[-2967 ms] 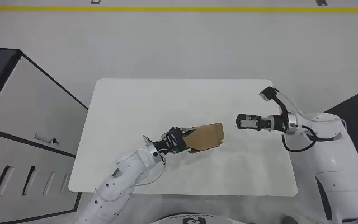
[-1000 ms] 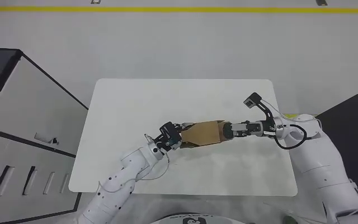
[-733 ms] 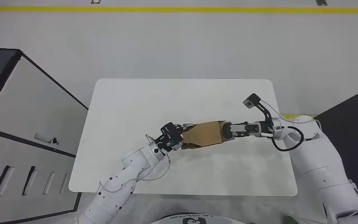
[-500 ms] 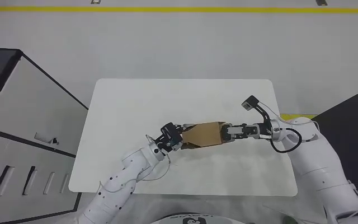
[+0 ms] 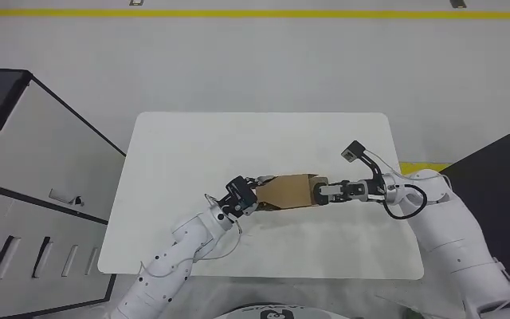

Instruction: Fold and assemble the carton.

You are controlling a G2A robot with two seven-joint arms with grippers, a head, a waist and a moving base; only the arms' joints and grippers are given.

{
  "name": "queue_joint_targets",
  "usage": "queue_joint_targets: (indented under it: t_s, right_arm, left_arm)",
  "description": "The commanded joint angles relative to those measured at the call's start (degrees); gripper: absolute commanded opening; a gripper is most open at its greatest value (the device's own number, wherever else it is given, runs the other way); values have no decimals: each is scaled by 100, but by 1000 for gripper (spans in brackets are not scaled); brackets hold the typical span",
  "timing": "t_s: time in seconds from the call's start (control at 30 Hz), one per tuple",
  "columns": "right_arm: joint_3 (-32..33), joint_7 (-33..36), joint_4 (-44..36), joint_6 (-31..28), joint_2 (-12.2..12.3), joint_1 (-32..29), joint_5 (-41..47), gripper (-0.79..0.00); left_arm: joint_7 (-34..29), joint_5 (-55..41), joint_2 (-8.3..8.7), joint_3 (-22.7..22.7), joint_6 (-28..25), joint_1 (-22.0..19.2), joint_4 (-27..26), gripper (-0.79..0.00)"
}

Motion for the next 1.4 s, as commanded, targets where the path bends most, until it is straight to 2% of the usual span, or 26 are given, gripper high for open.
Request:
queue_joint_targets:
  t_s: [0.0, 0.17, 0.83, 0.9, 1.0, 1.07, 1.3, 1.37]
  right_arm:
    - [-38, -1, -10, -1, -7, 4, 7, -305]
    - [-118, -23, -13, -23, -26, 34, 6, -394]
    - [-488, -134, 141, -134, -147, 193, 13, -508]
    - [-504, -144, 151, -144, -155, 200, 8, -539]
    - [-515, -167, 163, -154, -164, 203, 4, -631]
    - [-515, -190, 158, -168, -169, 199, 2, -656]
    - [-513, -239, 133, -210, -183, 170, 20, -628]
    - [-518, -248, 128, -212, -187, 166, 18, -640]
  left_arm:
    - [9, 12, 3, 22, -30, -1, 5, -785]
    - [9, 17, 8, 68, -96, -12, 19, -785]
    - [75, -25, 32, 147, -184, -55, 69, -785]
    - [80, -31, 36, 143, -190, -60, 79, -785]
    - [80, -50, 40, 143, -204, -68, 91, -785]
    - [85, -63, 43, 147, -215, -77, 100, -785]
    - [76, -84, 48, 174, -242, -111, 131, -785]
    - [77, -79, 50, 179, -245, -118, 138, -785]
